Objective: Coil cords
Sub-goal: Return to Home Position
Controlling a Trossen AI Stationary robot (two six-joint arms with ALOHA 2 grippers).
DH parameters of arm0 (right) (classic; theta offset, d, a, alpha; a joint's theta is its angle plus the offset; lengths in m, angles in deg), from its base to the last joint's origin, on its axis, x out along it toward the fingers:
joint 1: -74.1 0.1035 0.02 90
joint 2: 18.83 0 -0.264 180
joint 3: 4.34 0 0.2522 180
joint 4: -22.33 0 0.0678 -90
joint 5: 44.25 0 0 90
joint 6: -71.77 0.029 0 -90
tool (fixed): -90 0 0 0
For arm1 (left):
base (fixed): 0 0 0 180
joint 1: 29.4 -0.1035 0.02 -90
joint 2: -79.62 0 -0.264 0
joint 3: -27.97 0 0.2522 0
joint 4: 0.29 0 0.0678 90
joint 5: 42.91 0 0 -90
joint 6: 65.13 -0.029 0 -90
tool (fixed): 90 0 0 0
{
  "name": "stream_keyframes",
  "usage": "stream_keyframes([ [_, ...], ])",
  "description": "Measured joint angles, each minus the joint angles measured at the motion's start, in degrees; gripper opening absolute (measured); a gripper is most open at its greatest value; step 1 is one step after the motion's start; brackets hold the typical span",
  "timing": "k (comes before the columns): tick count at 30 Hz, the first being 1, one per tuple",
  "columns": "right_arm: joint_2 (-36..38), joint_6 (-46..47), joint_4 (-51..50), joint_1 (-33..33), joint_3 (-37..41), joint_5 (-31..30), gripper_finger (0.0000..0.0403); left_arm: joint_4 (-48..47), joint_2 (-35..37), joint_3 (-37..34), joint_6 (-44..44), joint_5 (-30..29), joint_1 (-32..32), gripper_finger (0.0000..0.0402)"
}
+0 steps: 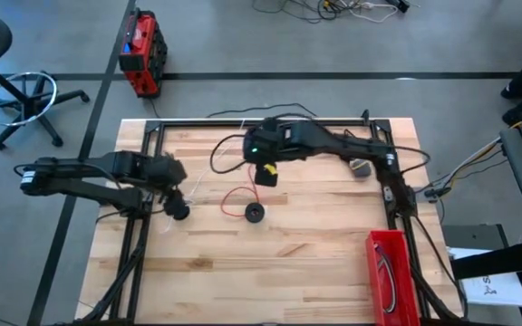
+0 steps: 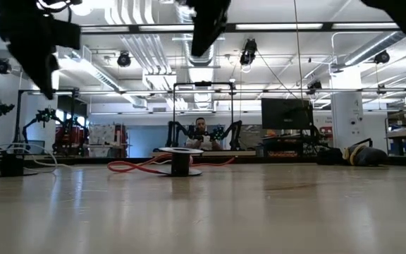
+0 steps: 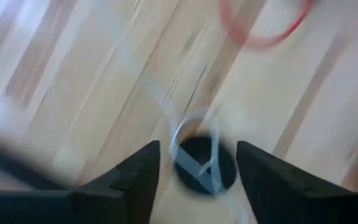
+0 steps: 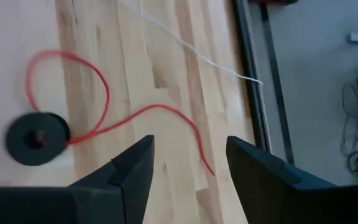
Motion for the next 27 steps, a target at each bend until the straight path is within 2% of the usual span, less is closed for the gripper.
stream_keyframes([
  [4, 5.1, 3.3, -1.7, 1.6, 0.0, 0.1, 0.0194, 13.0, -2.0, -1.3, -1.1, -0.9, 0.0, 0.0231],
  [7, 9.6, 4.0, -3.5, 3.4, 0.0, 0.1, 0.0194, 22.6, -3.9, -2.9, -3.5, -5.7, 0.0, 0.0241],
  [12, 17.2, 7.0, -4.7, 7.3, 0.4, 0.5, 0.0172, 37.8, -4.5, -4.5, -11.7, -7.6, 0.1, 0.0233],
  [17, 22.3, 7.9, -4.9, 13.0, 3.7, 0.5, 0.0130, 47.0, 0.7, -4.4, -17.6, -7.9, 0.2, 0.0213],
  [22, 28.5, 9.4, -1.7, 17.6, 12.9, 0.6, 0.0075, 49.0, 8.1, -4.1, -19.6, -8.5, 0.2, 0.0192],
  [24, 31.5, 10.2, 1.6, 18.9, 19.1, 0.5, 0.0050, 48.7, 10.6, -4.1, -19.7, -8.5, 0.2, 0.0185],
  [27, 36.2, 10.0, 11.6, 20.3, 30.7, 1.0, 0.0014, 48.2, 13.4, -4.1, -20.2, -8.5, 0.2, 0.0176],
])
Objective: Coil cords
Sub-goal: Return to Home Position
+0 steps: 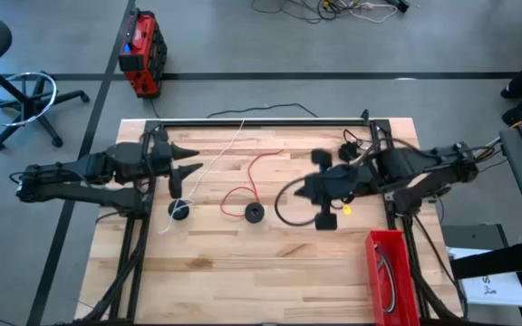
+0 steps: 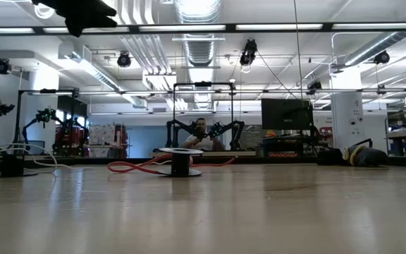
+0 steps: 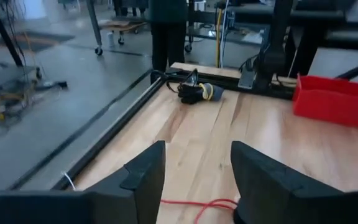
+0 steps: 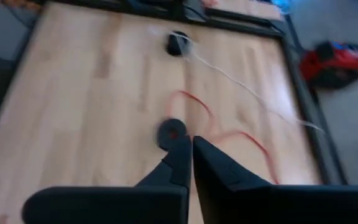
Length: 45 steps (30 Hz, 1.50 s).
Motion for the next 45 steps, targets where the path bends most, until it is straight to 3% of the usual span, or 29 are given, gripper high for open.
stream_keyframes([
  [3, 4.9, -2.7, 14.9, 0.2, 13.6, 4.6, 0.0004, -1.0, 2.3, -0.5, 1.6, 0.0, 0.0, 0.0168],
  [8, 11.3, -7.6, 40.5, -1.1, 35.0, 12.5, 0.0005, 11.1, 5.9, -8.5, -0.9, -0.2, 0.0, 0.0159],
  [14, 17.8, -8.5, 63.5, -2.9, 55.8, 12.7, 0.0002, 28.5, 12.8, -25.3, -5.8, -0.5, 0.0, 0.0152],
  [21, 28.5, -5.8, 81.0, -3.0, 74.8, 12.7, 0.0002, 51.5, 19.1, -43.7, -5.0, -0.6, 0.0, 0.0146],
  [25, 36.4, -5.3, 86.8, -3.0, 82.7, 12.5, 0.0002, 42.9, 21.2, -41.2, -3.5, -2.0, 0.0, 0.0142],
  [31, 50.6, -2.9, 88.6, -3.0, 91.6, 12.5, 0.0002, 41.8, 22.7, -40.2, -5.8, -2.4, 0.2, 0.0136],
  [37, 63.0, 3.0, 84.1, -7.9, 98.2, 13.2, 0.0001, 39.5, 25.3, -42.0, -7.2, -12.6, 0.2, 0.0130],
  [45, 71.1, 0.7, 81.3, -16.5, 100.6, 23.6, 0.0000, 36.4, 27.5, -43.6, -5.4, -6.3, 0.3, 0.0121],
])
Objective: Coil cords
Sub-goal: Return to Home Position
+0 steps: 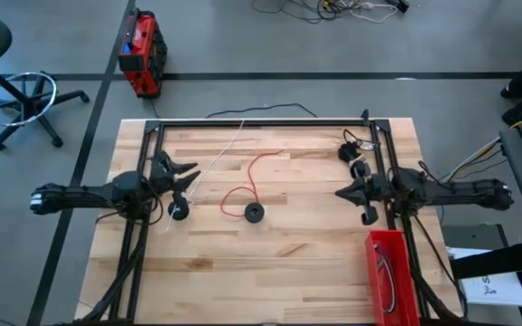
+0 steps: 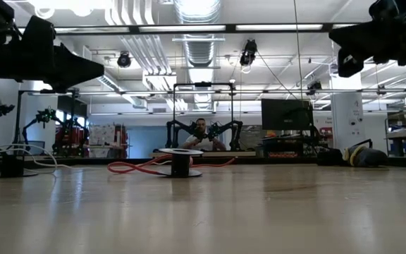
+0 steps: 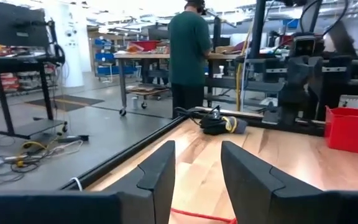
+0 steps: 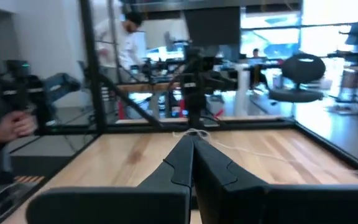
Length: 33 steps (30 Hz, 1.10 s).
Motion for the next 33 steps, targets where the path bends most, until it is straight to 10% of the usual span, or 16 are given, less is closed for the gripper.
stream_keyframes([
  [17, 9.4, -6.6, -11.3, -2.0, 2.5, 5.3, 0.0000, -4.8, -1.9, 0.0, -0.6, 11.0, 0.0, 0.0116],
  [25, 7.8, 2.1, -16.6, -2.2, 2.5, -18.5, 0.0000, -5.4, -4.0, 0.0, -4.1, 12.3, 0.0, 0.0116],
  [33, 6.0, -6.6, -16.9, -2.1, 2.1, -22.0, 0.0000, -5.6, -7.1, 0.1, -4.4, 12.1, 0.0, 0.0116],
])
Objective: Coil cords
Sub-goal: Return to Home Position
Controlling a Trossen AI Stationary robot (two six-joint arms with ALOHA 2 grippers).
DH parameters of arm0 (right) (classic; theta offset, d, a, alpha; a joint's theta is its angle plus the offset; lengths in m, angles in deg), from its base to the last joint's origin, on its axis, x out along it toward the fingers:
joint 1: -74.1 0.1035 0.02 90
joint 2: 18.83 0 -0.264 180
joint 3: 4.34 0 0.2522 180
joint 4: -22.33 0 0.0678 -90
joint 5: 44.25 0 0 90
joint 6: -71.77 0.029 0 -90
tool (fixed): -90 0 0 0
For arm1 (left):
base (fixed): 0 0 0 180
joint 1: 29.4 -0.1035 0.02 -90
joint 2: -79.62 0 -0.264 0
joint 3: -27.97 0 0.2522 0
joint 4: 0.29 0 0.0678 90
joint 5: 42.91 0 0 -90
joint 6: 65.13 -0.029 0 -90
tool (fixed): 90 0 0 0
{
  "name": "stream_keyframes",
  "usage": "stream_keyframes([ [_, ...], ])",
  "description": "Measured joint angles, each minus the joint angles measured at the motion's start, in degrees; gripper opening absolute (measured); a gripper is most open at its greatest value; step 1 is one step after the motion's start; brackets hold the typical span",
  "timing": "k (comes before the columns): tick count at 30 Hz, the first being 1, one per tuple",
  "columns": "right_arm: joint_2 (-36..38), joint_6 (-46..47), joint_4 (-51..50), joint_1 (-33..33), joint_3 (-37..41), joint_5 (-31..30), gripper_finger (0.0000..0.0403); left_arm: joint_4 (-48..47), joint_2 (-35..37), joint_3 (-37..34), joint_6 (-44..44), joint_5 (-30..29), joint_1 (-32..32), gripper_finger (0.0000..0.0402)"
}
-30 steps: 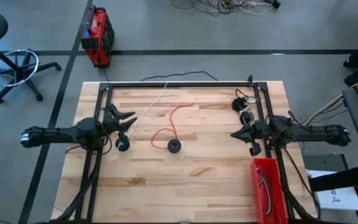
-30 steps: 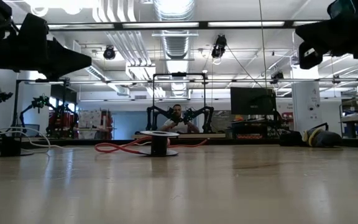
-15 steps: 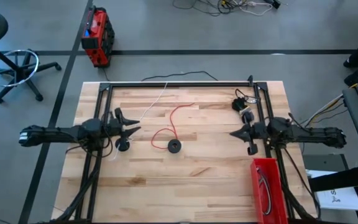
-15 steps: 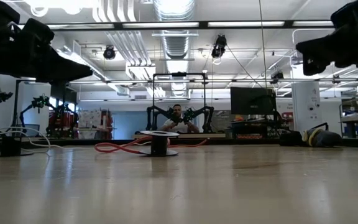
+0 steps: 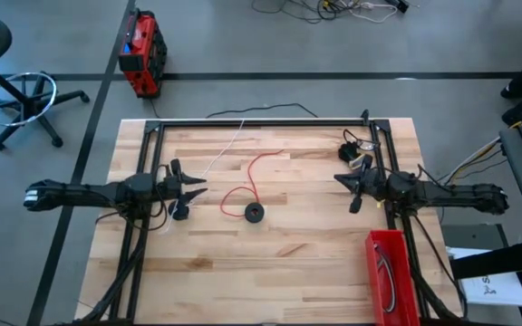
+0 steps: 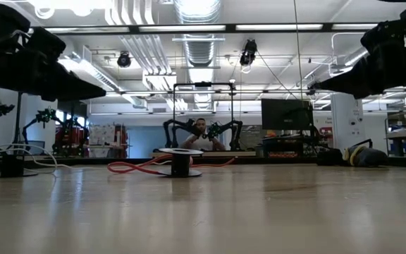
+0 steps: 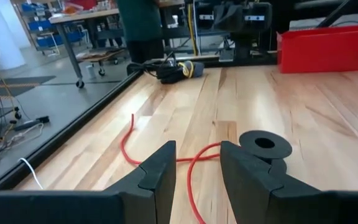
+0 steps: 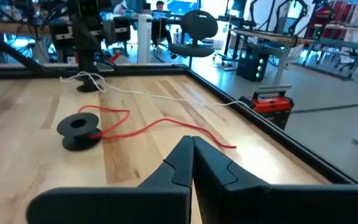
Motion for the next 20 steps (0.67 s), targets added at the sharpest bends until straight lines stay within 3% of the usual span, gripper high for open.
stream_keyframes([
  [20, -0.3, -1.5, -0.2, 0.0, -0.2, 0.0, 0.0000, 0.1, -6.1, 0.4, 0.0, -0.1, 0.0, 0.0116],
])
